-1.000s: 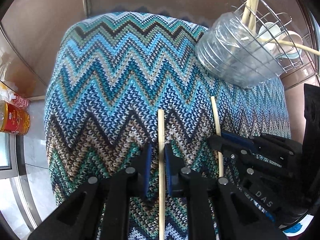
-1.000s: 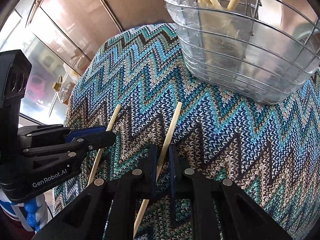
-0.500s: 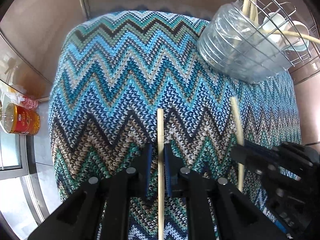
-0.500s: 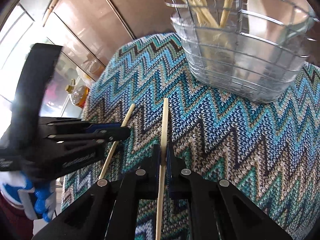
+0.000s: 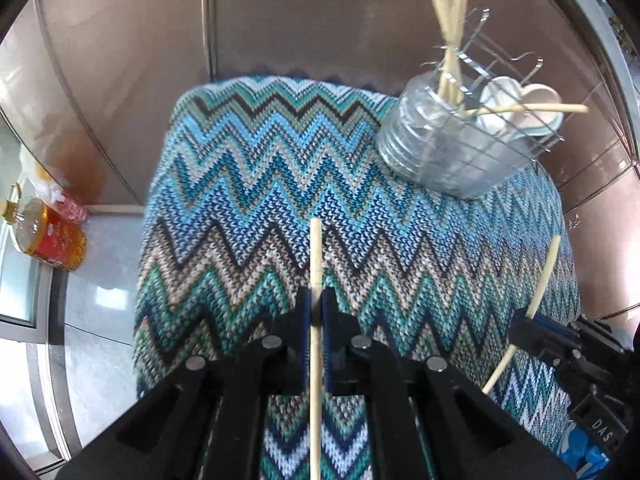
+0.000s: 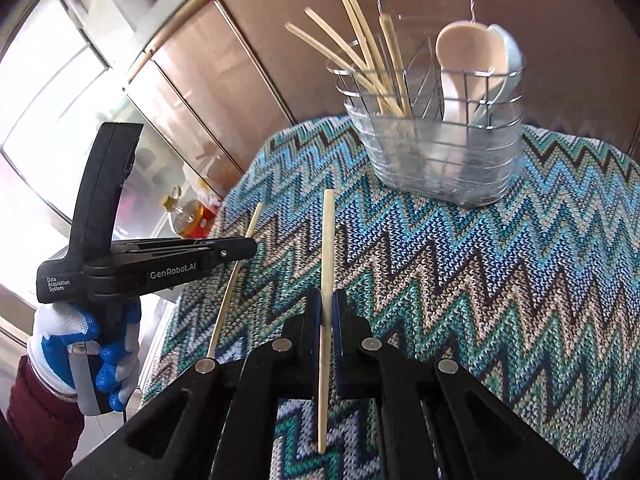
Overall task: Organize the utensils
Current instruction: 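Close the left tool on a chopstick while the right tool grips the other chopstick, then lift both chopsticks up over the wire holder with both tools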
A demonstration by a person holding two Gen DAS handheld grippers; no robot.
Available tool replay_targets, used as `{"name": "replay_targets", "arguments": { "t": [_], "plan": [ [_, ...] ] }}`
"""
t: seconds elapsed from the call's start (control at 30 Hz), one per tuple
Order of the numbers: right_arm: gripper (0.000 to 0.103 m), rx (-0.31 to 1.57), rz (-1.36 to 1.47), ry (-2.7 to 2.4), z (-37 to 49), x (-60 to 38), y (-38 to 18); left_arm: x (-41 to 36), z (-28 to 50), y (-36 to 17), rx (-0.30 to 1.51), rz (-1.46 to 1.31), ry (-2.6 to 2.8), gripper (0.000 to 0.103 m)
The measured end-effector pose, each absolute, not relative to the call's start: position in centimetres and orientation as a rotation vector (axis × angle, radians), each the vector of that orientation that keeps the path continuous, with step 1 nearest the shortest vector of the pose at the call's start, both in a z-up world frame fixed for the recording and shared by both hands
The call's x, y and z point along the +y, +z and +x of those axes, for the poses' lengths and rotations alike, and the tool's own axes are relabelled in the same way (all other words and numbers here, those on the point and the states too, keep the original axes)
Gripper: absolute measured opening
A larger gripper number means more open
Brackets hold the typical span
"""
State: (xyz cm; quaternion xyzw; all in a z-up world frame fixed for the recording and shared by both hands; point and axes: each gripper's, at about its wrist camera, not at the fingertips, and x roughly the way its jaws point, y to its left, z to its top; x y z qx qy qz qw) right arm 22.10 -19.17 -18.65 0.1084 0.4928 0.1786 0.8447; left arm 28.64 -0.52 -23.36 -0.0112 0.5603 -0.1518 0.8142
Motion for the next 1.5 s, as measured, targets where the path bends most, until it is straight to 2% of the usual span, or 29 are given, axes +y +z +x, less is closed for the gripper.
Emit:
{"name": "replay_targets", "arguments": {
  "t": [0.9, 1.27, 1.5],
  "plan": [
    [0.006, 0.813, 0.23, 0.371, 14.2, -21.2, -9.8, 0.4, 18.4, -10.2, 0.789, -0.087, -0.403, 0.005],
    [0.006, 0.688, 0.242, 0.355, 14.8, -23.4, -5.3, -1.3, 18.1, -6.8, 0.661, -0.142, -0.444, 0.005],
    [0.006, 0.557, 0.247, 0.333, 17.0, -24.8, -1.0, -3.0, 19.5, -3.3, 0.511, -0.185, -0.451, 0.005]
  ]
}}
